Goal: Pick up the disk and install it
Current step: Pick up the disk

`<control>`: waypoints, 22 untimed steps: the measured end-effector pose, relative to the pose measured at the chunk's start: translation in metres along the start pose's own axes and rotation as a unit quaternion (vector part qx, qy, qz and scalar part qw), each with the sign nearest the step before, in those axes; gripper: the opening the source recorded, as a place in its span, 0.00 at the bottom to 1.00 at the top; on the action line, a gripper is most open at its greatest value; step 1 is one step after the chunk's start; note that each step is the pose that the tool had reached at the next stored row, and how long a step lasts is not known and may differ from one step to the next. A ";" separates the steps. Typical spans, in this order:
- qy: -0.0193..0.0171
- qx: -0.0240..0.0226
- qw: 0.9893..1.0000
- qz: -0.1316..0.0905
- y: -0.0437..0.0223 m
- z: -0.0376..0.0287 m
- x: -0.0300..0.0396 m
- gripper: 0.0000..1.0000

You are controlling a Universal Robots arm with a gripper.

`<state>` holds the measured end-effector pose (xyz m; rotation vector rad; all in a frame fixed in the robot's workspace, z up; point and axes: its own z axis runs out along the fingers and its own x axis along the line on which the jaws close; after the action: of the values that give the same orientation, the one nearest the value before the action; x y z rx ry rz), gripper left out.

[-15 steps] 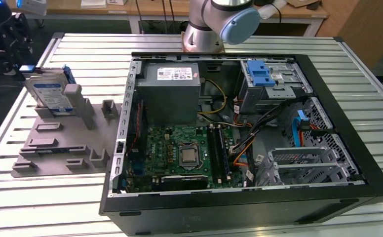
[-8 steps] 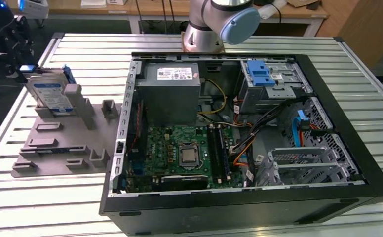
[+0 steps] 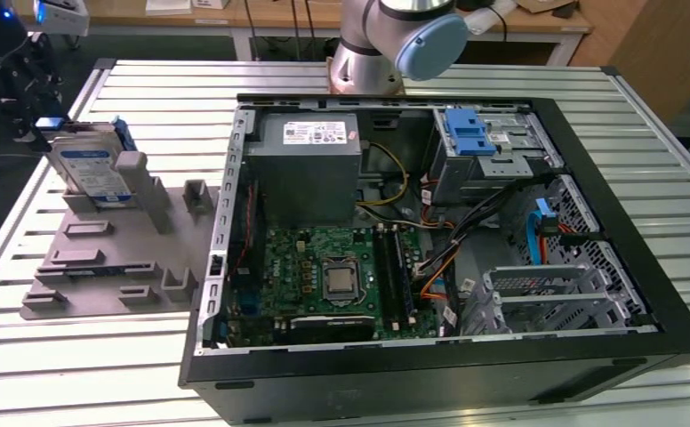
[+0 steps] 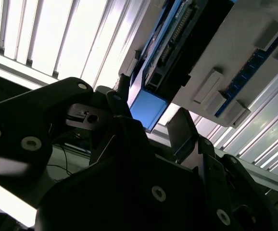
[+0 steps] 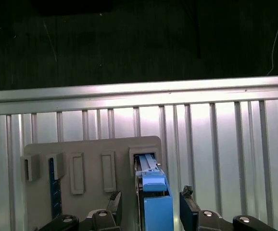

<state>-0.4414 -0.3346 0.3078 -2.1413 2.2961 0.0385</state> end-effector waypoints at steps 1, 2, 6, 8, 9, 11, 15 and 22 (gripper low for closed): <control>0.000 0.000 1.000 -0.002 0.0007 0.0008 0.0000 0.59; 0.000 0.000 1.000 -0.005 0.0013 0.0017 0.0001 0.59; 0.000 0.000 1.000 -0.022 0.0015 0.0039 0.0001 0.59; 0.000 0.000 1.000 -0.028 0.0015 0.0053 0.0002 0.59; 0.000 0.000 1.000 -0.029 0.0017 0.0058 0.0002 0.59; 0.000 0.000 1.000 -0.030 0.0017 0.0063 0.0002 0.59; 0.000 0.000 1.000 -0.030 0.0017 0.0068 0.0002 0.51; 0.001 0.000 1.000 -0.030 0.0017 0.0086 0.0002 0.49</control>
<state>-0.4432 -0.3346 0.2992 -2.2096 2.2313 0.0374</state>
